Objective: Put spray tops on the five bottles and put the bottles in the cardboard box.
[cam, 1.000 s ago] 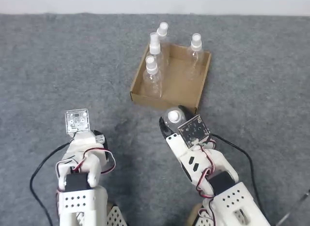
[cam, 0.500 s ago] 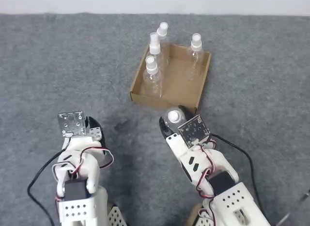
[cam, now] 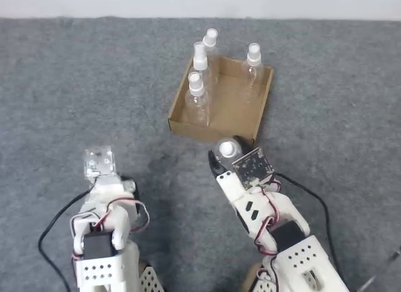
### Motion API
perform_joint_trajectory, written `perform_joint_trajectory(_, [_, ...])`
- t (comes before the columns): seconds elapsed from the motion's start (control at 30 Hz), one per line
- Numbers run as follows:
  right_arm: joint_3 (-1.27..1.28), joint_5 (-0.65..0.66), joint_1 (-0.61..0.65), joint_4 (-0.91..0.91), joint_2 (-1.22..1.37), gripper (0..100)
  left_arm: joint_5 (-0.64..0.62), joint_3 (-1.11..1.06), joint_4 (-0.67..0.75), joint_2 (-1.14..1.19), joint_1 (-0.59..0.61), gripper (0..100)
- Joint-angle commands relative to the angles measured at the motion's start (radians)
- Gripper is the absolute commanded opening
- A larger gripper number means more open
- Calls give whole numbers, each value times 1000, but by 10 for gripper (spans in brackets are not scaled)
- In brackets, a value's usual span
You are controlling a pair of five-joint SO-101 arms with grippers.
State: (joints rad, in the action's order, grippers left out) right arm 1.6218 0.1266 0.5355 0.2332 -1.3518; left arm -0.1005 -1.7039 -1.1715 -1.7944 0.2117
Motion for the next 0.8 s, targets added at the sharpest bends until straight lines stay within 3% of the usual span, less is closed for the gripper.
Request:
perform_joint_trajectory(0.0, [-110,-8,-54,73,-27,13,6,19,-55,-20,0,12])
perform_joint_trajectory(0.13, [-195,-12,-64,214,-27,13,6,19,-91,-25,0,12])
perform_joint_trajectory(0.77, [-548,-8,-59,429,-15,13,6,19,-92,-25,0,12])
